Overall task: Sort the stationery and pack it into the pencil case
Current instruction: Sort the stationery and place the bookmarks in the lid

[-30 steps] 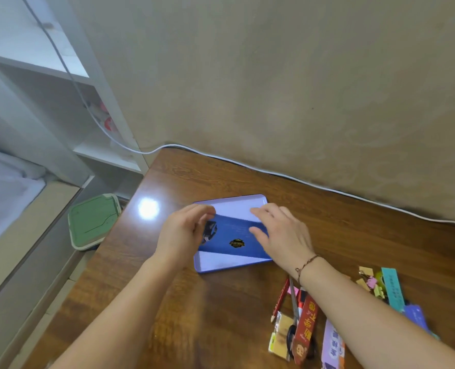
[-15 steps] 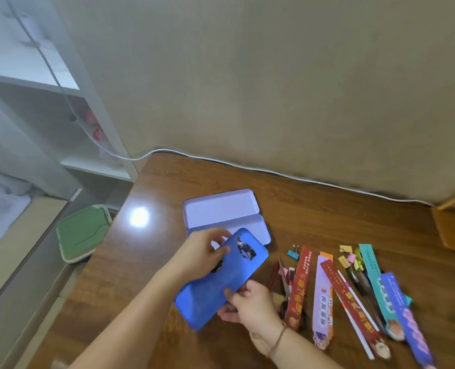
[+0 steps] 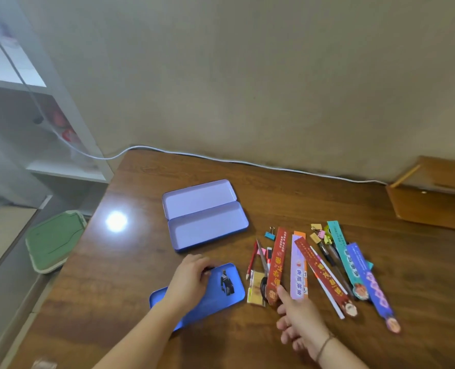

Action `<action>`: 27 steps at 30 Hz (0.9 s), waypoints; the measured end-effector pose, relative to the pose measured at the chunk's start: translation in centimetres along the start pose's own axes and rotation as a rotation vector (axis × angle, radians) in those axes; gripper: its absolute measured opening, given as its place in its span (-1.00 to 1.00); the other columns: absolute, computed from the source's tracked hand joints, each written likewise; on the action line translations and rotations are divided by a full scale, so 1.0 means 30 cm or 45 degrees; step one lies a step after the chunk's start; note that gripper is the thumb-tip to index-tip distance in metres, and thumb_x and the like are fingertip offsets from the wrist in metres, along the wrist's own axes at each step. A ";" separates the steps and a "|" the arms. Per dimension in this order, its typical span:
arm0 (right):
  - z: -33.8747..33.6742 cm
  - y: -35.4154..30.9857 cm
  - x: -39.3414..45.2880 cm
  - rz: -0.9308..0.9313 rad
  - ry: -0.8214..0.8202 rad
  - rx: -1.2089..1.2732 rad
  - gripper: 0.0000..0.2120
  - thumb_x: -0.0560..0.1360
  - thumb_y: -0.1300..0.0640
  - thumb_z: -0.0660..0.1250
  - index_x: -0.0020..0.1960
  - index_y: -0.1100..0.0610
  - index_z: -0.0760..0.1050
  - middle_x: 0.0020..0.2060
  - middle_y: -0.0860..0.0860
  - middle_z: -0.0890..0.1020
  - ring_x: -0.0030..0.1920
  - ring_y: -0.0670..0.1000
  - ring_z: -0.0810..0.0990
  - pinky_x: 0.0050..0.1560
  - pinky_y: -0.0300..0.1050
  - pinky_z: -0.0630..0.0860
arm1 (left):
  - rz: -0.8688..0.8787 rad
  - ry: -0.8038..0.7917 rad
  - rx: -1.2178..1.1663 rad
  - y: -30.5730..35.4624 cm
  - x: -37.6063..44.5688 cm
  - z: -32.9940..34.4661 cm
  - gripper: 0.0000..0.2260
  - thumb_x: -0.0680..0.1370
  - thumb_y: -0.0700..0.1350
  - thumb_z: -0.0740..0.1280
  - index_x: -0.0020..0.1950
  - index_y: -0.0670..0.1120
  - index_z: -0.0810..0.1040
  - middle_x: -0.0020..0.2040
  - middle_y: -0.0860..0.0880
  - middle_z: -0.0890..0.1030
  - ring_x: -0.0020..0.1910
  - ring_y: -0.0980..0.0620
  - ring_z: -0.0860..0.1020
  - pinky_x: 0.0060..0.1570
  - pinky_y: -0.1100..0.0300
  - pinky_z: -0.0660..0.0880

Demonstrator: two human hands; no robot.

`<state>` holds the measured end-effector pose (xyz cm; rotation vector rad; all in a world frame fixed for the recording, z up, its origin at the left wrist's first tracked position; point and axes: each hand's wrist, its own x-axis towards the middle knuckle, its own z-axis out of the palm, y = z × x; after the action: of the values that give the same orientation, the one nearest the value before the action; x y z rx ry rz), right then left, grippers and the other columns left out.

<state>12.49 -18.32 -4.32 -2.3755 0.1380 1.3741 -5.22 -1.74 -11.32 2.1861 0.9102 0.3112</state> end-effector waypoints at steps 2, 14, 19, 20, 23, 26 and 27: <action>0.005 0.007 0.031 0.112 -0.139 0.167 -0.45 0.44 -0.32 0.26 -0.02 0.19 0.54 -0.18 0.13 0.67 -0.47 0.04 0.55 -0.50 -0.27 0.36 | 0.022 0.019 0.023 0.025 0.002 0.015 -0.65 0.46 -0.30 0.27 0.04 0.11 0.65 -0.06 0.18 0.62 -0.03 0.08 0.49 -0.02 0.19 0.46; -0.095 0.072 0.060 -0.051 -0.258 0.340 -0.83 0.51 0.06 0.34 0.02 0.15 0.55 -0.36 0.06 0.54 -0.50 0.01 0.49 -0.49 -0.24 0.34 | -0.011 0.005 -0.073 0.284 0.122 0.042 -0.74 0.55 -0.15 0.34 0.21 0.06 0.57 0.16 0.13 0.55 0.22 0.12 0.45 0.22 0.20 0.43; -0.171 0.098 0.070 -0.743 0.236 -0.238 -0.80 0.53 -0.03 0.22 -0.15 0.06 0.49 -0.30 -0.05 0.59 -0.38 -0.07 0.57 -0.44 -0.10 0.55 | 0.501 -0.282 0.253 0.434 0.185 0.066 -0.49 0.48 0.15 0.34 0.42 0.13 0.37 0.44 0.12 0.39 0.49 0.05 0.19 0.49 -0.11 0.12; -0.197 0.115 0.077 -0.983 0.406 -0.381 -0.77 0.53 -0.05 0.22 -0.21 0.07 0.45 -0.31 -0.09 0.57 -0.31 -0.07 0.57 -0.37 -0.09 0.58 | 0.602 -0.389 0.379 0.455 0.193 0.078 -0.42 0.46 0.22 0.31 0.46 0.14 0.31 0.48 0.14 0.33 0.54 0.06 0.08 0.51 -0.16 -0.08; -0.325 0.126 0.079 -1.639 0.479 -0.470 -0.78 0.51 0.00 0.23 -0.28 0.03 0.35 -0.38 -0.11 0.51 -0.31 -0.06 0.53 -0.41 -0.07 0.51 | 0.726 -0.471 0.594 0.534 0.212 0.123 -0.58 0.48 0.19 0.34 0.32 0.14 0.46 0.31 0.17 0.53 0.48 0.10 0.23 0.47 -0.14 -0.19; -0.431 0.069 0.081 -1.821 0.485 -0.283 -0.85 0.54 0.01 0.21 -0.19 0.00 0.44 -0.34 -0.13 0.54 -0.30 -0.08 0.55 -0.41 -0.10 0.50 | 0.428 -0.446 0.347 0.617 0.214 0.139 -0.92 0.54 0.00 0.36 -0.04 0.03 0.59 -0.18 0.09 0.64 -0.14 0.06 0.56 0.02 0.14 0.44; -0.458 0.042 0.084 -1.735 0.550 -0.194 -0.84 0.56 -0.04 0.18 -0.11 -0.01 0.45 -0.29 -0.16 0.55 -0.28 -0.11 0.57 -0.40 -0.15 0.51 | 0.251 -0.481 0.183 0.631 0.213 0.143 -0.93 0.57 -0.05 0.33 -0.10 0.00 0.56 -0.26 0.08 0.61 -0.25 0.07 0.55 -0.21 0.19 0.45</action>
<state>24.59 -24.44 -0.75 -1.9863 -1.2431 0.2109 11.12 -8.68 -1.18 2.3629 0.5232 -0.0790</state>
